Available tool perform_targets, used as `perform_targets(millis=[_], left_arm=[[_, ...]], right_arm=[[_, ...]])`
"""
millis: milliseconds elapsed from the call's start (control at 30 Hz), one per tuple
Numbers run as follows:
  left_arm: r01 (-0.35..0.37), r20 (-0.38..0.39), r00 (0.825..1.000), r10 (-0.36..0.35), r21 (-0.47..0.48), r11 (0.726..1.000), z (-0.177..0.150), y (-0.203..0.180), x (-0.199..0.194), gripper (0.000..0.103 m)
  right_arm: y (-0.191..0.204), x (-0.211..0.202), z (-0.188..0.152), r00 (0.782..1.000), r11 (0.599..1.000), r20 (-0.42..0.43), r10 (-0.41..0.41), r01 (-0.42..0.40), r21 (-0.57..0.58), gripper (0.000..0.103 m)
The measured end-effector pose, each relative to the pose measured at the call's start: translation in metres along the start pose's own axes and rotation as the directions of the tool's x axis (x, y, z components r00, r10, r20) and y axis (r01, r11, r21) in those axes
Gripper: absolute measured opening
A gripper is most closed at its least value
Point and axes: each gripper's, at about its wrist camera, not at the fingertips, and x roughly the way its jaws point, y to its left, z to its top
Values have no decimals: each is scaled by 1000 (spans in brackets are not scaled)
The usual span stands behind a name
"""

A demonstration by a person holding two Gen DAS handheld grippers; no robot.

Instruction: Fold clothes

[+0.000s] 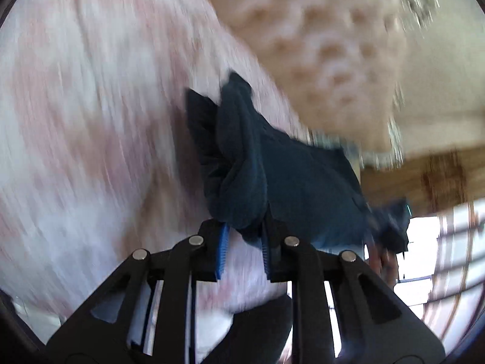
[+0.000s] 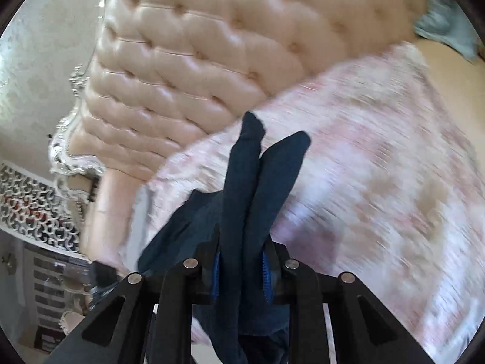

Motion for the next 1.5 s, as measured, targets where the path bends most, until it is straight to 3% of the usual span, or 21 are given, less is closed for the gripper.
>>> perform_targets(millis=[100, 167, 233, 333, 433, 500, 600, 667, 733, 900, 1000, 1267, 1300, 1333, 1367, 1400, 1500], left_arm=[[-27, -121, 992, 34, 60, 998, -44, 14, 33, 24], [-63, -159, 985, 73, 65, 996, -55, 22, 39, 33], [-104, -136, 984, 118, 106, 989, -59, 23, 23, 49], [-159, -28, 986, 166, 179, 971, -42, 19, -19, 67], [-173, 71, 985, 160, 268, 948, -13, 5, -37, 67], [-148, 91, 988, 123, 368, 918, 11, -13, -30, 67], [-135, 63, 991, 120, 484, 865, 43, -29, 7, 67], [-170, 62, 985, 161, 504, 847, 62, -32, 32, 67], [-158, 49, 987, 154, 509, 846, 74, -33, 48, 67], [-141, 41, 989, 142, 552, 822, 85, -37, 69, 67], [-117, 17, 992, 129, 551, 827, 89, -39, 80, 67], [-128, -81, 976, 201, 533, 837, 106, -36, 120, 67], [-120, -100, 974, 206, 541, 832, 108, -38, 125, 63], [-127, -94, 972, 215, 561, 818, 108, -41, 126, 25], [-133, -88, 971, 224, 581, 803, 107, -45, 127, 20], [-133, -79, 971, 224, 599, 789, 105, -50, 123, 19], [-90, -54, 985, 161, 639, 764, 92, -71, 100, 19]], right_arm=[[-59, -1, -32, 993, 992, -57, -103, 107, 74, 21], [-88, 12, -49, 984, 984, -100, -147, 156, 90, 22], [-101, 18, -58, 982, 980, -100, -162, 172, 96, 27], [-107, 17, -61, 982, 979, -80, -170, 178, 98, 40], [-111, 5, -61, 976, 972, -50, -212, 216, 91, 55], [-108, -12, -60, 974, 971, 3, -226, 225, 83, 57], [-96, -28, -48, 971, 975, 88, -222, 223, 2, 61], [-87, -26, -40, 978, 977, 97, -187, 195, -81, 68], [-78, -13, -32, 983, 966, 74, -167, 178, -187, 69], [-70, 27, -15, 974, 913, -33, -225, 199, -357, 69], [-72, 40, -8, 968, 902, -57, -246, 207, -380, 69], [-78, 62, -2, 967, 905, -98, -235, 181, -385, 69], [-77, 63, -1, 967, 904, -101, -235, 180, -387, 69], [-77, 64, 0, 968, 905, -102, -231, 175, -388, 66], [-75, 63, 0, 971, 908, -100, -215, 161, -386, 57], [-72, 60, 0, 974, 908, -94, -207, 155, -389, 29], [-53, 42, -8, 977, 883, -39, -212, 174, -436, 20]])
